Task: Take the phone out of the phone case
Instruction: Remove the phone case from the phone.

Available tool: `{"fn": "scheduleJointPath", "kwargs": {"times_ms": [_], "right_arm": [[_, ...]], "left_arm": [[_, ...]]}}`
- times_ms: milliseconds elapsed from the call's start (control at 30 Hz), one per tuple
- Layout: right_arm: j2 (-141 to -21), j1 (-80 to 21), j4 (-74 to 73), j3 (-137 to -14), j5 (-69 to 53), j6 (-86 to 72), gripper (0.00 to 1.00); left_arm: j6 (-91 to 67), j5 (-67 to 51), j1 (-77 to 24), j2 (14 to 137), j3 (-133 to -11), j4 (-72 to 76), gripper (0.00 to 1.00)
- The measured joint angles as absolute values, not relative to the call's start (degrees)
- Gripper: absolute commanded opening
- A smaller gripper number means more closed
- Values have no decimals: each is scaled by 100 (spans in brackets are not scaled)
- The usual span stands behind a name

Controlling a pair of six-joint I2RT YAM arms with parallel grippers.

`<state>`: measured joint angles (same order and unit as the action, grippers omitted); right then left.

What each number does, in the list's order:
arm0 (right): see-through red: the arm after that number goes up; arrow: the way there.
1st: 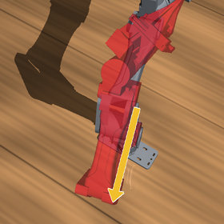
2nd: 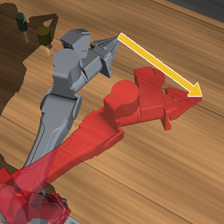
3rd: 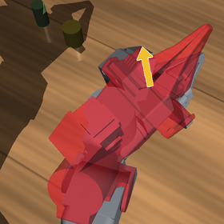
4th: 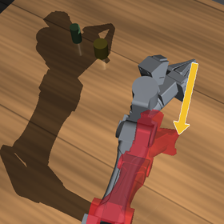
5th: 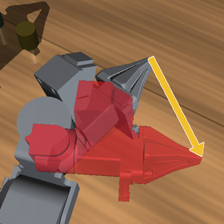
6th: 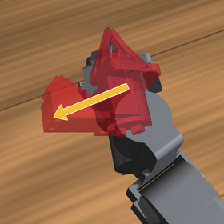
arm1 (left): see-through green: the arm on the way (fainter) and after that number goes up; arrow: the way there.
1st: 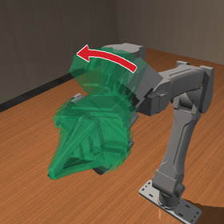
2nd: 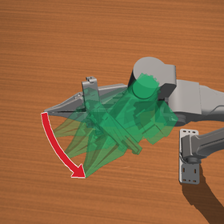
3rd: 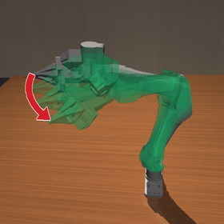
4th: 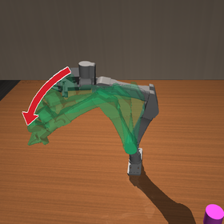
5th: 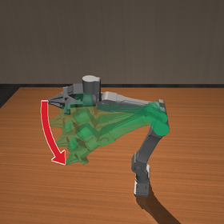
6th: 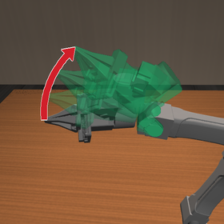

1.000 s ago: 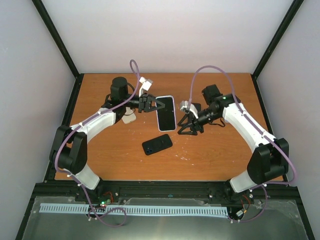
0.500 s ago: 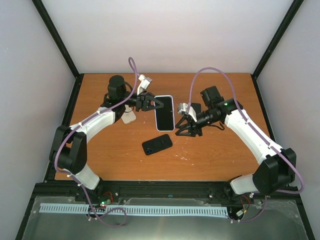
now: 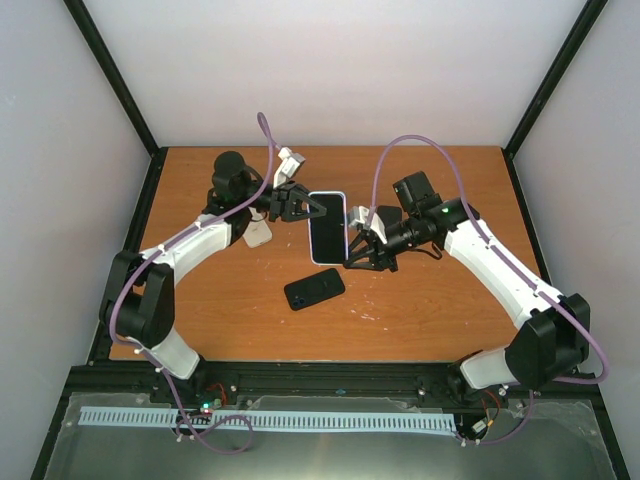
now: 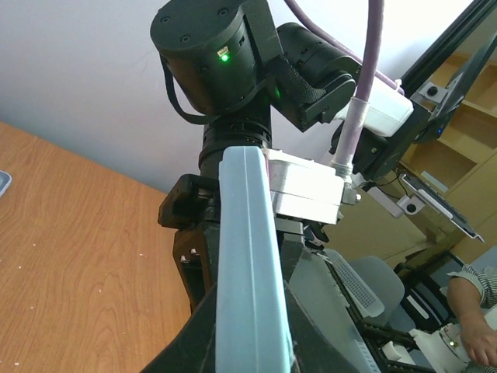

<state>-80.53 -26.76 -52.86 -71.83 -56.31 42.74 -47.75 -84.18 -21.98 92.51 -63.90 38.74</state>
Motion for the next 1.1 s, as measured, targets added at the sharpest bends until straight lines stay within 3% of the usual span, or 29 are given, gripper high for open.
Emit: {"fn": "scheduleJointPath", "kwargs": {"times_ms": [600, 1100], "right_arm": [[-7981, -2740, -5159, -7183, -5356, 4303, 21], [-8125, -2790, -4823, -7048, -5642, 3800, 17]], "left_arm": [[-7118, -8715, -2191, 9907, -6438, 6361, 1], [-7732, -8807, -2187, 9933, -6445, 7244, 0]]}}
